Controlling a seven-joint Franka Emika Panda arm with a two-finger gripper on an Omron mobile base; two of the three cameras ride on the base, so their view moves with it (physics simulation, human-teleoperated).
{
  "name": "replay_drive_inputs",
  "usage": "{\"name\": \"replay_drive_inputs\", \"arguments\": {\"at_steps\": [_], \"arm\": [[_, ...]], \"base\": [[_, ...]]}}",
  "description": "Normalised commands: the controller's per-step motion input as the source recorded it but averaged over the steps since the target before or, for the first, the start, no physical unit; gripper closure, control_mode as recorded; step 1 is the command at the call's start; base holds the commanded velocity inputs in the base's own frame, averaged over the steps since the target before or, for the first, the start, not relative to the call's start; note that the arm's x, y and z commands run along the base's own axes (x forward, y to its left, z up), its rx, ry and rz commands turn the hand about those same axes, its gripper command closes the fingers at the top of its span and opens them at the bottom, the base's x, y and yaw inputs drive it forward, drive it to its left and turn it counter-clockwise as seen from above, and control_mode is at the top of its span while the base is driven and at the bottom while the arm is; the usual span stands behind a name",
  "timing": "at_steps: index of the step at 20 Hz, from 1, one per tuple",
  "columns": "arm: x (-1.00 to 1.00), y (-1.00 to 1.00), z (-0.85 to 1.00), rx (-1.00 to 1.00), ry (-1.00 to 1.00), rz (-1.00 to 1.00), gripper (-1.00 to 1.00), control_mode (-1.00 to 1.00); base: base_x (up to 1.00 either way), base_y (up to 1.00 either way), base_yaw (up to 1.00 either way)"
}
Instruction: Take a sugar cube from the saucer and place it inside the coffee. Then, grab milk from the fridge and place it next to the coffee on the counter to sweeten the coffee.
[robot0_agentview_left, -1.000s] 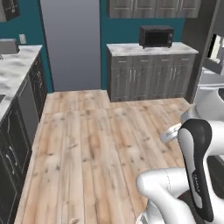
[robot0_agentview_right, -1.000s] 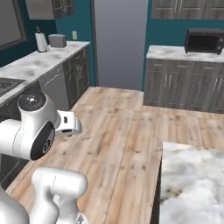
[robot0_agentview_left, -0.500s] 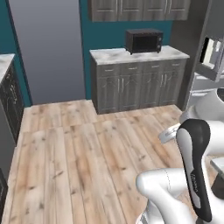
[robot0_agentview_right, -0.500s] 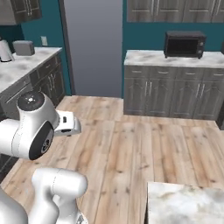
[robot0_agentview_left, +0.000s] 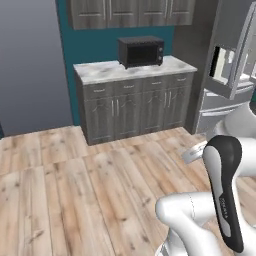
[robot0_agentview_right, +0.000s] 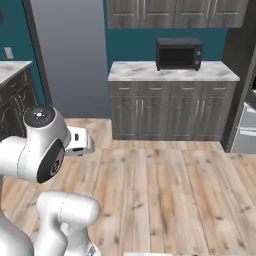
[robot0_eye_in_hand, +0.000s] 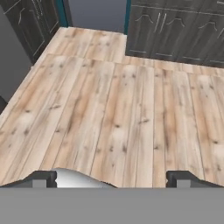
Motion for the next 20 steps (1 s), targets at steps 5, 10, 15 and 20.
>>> {"name": "replay_drive_inputs", "arguments": {"at_steps": [5, 10, 15, 20], "arm": [[0.00, 0.00, 0.00, 0.00, 0.00, 0.00, -1.00, 1.00], [0.00, 0.00, 0.00, 0.00, 0.00, 0.00, -1.00, 1.00], [0.00, 0.00, 0.00, 0.00, 0.00, 0.00, -1.00, 1.00], [0.00, 0.00, 0.00, 0.00, 0.00, 0.00, -1.00, 1.00]], "base": [[1.00, -1.00, -0.23], [0.99, 0.20, -0.09], [1.00, -0.05, -0.15], [1.00, -0.82, -0.13]]}}
